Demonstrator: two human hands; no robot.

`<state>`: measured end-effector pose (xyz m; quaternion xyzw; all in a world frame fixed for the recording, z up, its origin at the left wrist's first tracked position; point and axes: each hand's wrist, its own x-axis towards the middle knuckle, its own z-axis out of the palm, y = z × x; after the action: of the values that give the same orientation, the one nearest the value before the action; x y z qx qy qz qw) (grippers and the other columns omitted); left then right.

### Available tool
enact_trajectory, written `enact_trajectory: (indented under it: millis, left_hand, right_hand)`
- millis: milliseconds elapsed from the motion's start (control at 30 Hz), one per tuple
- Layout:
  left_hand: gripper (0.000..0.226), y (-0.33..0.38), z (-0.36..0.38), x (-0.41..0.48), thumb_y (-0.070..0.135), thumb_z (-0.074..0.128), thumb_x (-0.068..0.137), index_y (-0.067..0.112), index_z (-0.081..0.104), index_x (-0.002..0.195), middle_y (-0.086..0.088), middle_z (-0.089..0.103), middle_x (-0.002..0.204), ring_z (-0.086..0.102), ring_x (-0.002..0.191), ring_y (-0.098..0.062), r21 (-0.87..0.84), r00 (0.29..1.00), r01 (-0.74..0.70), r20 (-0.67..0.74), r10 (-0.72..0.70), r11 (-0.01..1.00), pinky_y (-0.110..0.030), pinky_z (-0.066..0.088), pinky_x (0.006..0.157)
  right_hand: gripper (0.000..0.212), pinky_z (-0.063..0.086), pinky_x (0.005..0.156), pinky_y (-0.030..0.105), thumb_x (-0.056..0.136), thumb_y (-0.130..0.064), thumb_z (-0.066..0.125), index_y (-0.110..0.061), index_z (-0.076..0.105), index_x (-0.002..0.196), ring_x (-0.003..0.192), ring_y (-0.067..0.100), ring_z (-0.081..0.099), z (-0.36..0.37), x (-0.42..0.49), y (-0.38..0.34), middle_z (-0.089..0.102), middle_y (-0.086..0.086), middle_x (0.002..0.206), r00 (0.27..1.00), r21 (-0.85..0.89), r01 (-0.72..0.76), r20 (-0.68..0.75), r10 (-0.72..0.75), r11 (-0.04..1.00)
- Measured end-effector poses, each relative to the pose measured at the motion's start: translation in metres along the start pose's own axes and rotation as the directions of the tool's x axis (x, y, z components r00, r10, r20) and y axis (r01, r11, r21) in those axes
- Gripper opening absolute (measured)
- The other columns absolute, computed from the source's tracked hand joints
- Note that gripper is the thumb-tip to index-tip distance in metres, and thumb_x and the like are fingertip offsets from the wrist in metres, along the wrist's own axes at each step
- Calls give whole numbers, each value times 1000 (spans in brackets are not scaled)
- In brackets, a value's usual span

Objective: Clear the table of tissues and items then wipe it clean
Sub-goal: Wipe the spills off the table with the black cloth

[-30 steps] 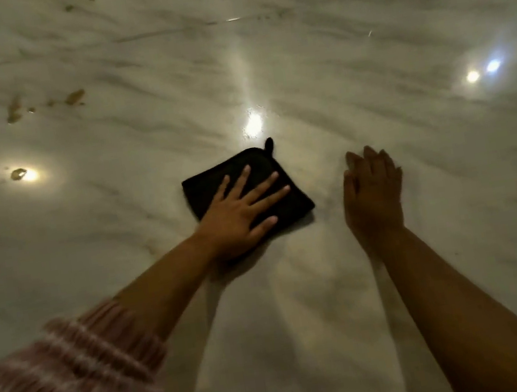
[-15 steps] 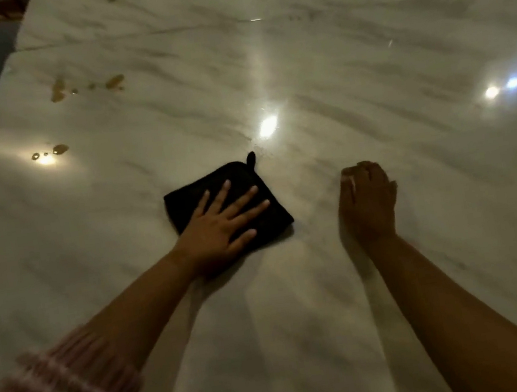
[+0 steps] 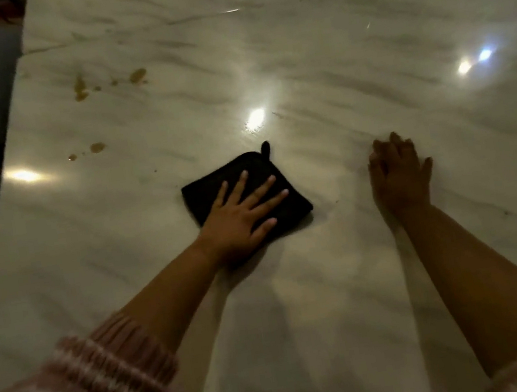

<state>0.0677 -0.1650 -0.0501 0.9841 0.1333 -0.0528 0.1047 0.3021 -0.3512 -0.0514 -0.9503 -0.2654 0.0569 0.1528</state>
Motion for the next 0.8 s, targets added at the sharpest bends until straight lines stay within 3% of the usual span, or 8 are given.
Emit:
enact_trajectory:
  millis: [100, 200, 267, 333, 433, 500, 600, 800]
  left_hand:
    - [65, -50, -8, -8, 64, 2, 79, 44, -3, 141, 18, -6, 153, -7, 146, -27, -33, 972, 227, -63, -228, 973, -43, -5, 114]
    - [55, -90, -17, -8, 55, 21, 95, 42, 7, 147, 10, 1, 158, -5, 145, -30, -134, 809, 568, -92, -581, 812, -52, -3, 114]
    - [54, -79, -14, -11, 47, 23, 99, 38, 3, 149, 6, -4, 159, -10, 144, -34, -162, 722, 670, -81, -687, 724, -56, -5, 114]
    - [55, -44, -6, -17, 46, 21, 99, 35, 1, 149, 4, -7, 158, -11, 143, -36, -155, 736, 653, -99, -669, 741, -56, -7, 112]
    - [60, 11, 7, -31, 56, 10, 89, 40, 1, 146, 8, -4, 157, -9, 144, -33, -105, 867, 471, -130, -481, 876, -49, -11, 112]
    - [60, 20, 8, -32, 57, 8, 87, 44, -2, 145, 11, -8, 156, -13, 144, -29, -92, 908, 401, -90, -409, 911, -46, -15, 112]
    - [58, 10, 3, -4, 54, 18, 93, 42, 0, 147, 9, -7, 158, -12, 144, -30, -104, 864, 478, -123, -488, 872, -48, -11, 113]
    - [63, 20, -5, 74, 45, 21, 99, 22, -8, 150, -11, -15, 157, -15, 141, -42, -186, 704, 684, -86, -705, 705, -61, -8, 110]
  right_hand:
    - [50, -3, 116, 51, 100, -42, 24, -27, 22, 149, 147, 21, 1, 5, -7, -2, 7, 0, 159, 998, -64, -33, 42, 36, 997]
    - [51, -2, 115, 50, 100, -43, 23, -28, 22, 149, 146, 22, 2, 8, -8, -4, 8, 0, 159, 999, -88, -44, 18, 46, 995]
    - [51, -1, 115, 50, 99, -44, 23, -27, 25, 148, 146, 22, 4, 9, -8, -4, 10, 0, 159, 999, -90, -51, -5, 50, 995]
    - [52, 0, 115, 50, 98, -44, 22, -27, 26, 148, 146, 23, 6, 9, -9, -6, 12, 0, 159, 999, -80, -42, -27, 40, 996]
    - [54, 0, 116, 51, 97, -45, 21, -26, 28, 147, 146, 22, 5, 6, -9, -7, 12, 1, 159, 999, -65, -38, -4, 37, 997]
    - [55, -4, 114, 53, 94, -47, 21, -26, 33, 144, 147, 23, 2, 3, -10, -6, 12, 2, 159, 999, -45, -29, -19, 28, 999]
    - [47, -11, 111, 51, 98, -44, 29, -26, 40, 140, 146, 26, -6, -7, -24, 14, 8, 6, 159, 994, -126, -73, -94, 62, 989]
    - [51, -2, 114, 57, 99, -44, 26, -30, 23, 148, 146, 29, -8, -42, -53, 104, 4, 8, 159, 954, -183, -299, -79, 289, 937]
